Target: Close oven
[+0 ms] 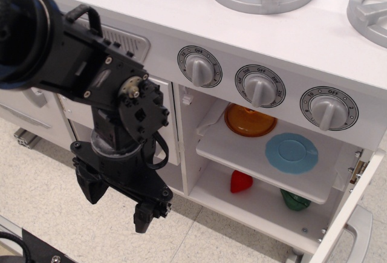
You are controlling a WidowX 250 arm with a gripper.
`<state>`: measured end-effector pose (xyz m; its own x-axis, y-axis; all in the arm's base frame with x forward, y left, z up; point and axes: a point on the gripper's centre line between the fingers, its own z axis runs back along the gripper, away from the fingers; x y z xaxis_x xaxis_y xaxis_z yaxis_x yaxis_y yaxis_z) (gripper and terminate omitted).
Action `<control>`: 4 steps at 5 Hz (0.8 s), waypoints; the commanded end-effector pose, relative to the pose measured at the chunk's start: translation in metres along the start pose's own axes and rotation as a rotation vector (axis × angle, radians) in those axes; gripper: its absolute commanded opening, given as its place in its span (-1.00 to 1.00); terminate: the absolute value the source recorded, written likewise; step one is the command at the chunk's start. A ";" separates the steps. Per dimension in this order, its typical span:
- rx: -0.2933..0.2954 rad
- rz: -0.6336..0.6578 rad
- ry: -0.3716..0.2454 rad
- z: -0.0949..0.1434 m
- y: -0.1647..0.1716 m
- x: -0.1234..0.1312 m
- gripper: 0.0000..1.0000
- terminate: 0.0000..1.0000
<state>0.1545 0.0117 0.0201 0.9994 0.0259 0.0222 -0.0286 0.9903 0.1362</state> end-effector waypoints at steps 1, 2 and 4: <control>0.000 0.000 0.000 0.000 0.000 0.000 1.00 -1.00; -0.039 0.008 -0.020 0.008 -0.030 0.006 1.00 -1.00; -0.103 -0.018 -0.051 0.030 -0.083 0.026 1.00 -1.00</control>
<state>0.1770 -0.0737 0.0334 0.9988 0.0049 0.0479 -0.0067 0.9993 0.0366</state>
